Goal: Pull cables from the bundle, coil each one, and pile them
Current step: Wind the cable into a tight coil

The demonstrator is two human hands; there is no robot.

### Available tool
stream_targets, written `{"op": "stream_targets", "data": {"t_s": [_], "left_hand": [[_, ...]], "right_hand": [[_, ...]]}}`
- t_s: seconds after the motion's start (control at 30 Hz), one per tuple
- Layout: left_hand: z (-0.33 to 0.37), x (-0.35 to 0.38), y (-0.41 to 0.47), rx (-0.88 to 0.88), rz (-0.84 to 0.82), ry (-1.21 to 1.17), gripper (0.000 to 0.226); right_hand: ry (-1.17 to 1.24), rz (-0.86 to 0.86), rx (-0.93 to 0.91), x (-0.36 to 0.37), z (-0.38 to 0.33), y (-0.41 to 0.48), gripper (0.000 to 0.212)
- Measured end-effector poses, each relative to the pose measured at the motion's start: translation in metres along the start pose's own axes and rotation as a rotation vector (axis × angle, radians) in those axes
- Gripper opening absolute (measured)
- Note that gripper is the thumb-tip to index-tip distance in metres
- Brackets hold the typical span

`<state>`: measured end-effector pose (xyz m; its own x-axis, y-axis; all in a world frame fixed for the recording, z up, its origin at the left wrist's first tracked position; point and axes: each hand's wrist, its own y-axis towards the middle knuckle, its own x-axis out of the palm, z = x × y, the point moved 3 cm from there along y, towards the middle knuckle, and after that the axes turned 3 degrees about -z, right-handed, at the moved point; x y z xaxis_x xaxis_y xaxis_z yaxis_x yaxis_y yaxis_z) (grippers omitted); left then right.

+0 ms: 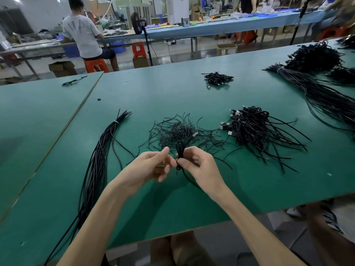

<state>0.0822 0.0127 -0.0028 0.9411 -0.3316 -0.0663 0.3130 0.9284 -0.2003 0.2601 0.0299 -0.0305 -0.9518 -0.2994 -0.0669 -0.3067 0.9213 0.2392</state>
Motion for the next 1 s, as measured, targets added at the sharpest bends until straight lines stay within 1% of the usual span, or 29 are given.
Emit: {"op": "stream_targets", "data": {"t_s": [0.03, 0.1, 0.13, 0.23, 0.3, 0.4, 0.5, 0.57, 0.67, 0.73, 0.83, 1.0], "left_hand": [[-0.003, -0.004, -0.001, 0.009, 0.012, 0.017, 0.038], [-0.011, -0.006, -0.002, 0.064, 0.032, 0.034, 0.023], [-0.016, -0.006, -0.002, 0.097, 0.044, 0.016, 0.02], [-0.024, -0.002, 0.002, 0.156, 0.09, -0.04, 0.024], [-0.026, 0.001, 0.003, 0.169, 0.089, -0.065, 0.023], [-0.029, 0.001, 0.003, 0.192, 0.073, -0.104, 0.024], [-0.029, 0.0, 0.001, 0.209, 0.046, -0.048, 0.034], [-0.029, 0.001, 0.001, 0.211, 0.028, -0.014, 0.036], [-0.03, 0.001, 0.002, 0.214, 0.043, -0.034, 0.036], [-0.031, 0.001, 0.002, 0.204, 0.06, -0.042, 0.038], [-0.031, 0.002, 0.002, 0.183, 0.058, -0.032, 0.028], [-0.032, 0.003, 0.003, 0.192, 0.095, 0.0, 0.026]], "right_hand": [[0.019, -0.009, 0.019, 0.0, 0.0, 0.0, 0.013], [0.082, -0.034, 0.054, 0.001, 0.0, 0.0, 0.016], [0.1, -0.045, 0.066, 0.001, 0.0, 0.0, 0.016], [0.133, -0.074, 0.087, 0.003, -0.002, -0.001, 0.023], [0.151, -0.091, 0.116, 0.003, -0.001, -0.002, 0.031], [0.16, -0.131, 0.135, 0.004, 0.0, -0.002, 0.035], [0.177, -0.195, 0.135, 0.007, 0.001, -0.001, 0.041], [0.201, -0.226, 0.143, 0.007, 0.003, -0.001, 0.048], [0.235, -0.253, 0.151, 0.007, 0.006, -0.001, 0.056], [0.214, -0.249, 0.148, 0.008, 0.009, 0.0, 0.057], [0.073, -0.24, 0.119, 0.009, 0.012, 0.001, 0.06], [-0.047, -0.236, 0.081, 0.009, 0.013, 0.001, 0.06]]}}
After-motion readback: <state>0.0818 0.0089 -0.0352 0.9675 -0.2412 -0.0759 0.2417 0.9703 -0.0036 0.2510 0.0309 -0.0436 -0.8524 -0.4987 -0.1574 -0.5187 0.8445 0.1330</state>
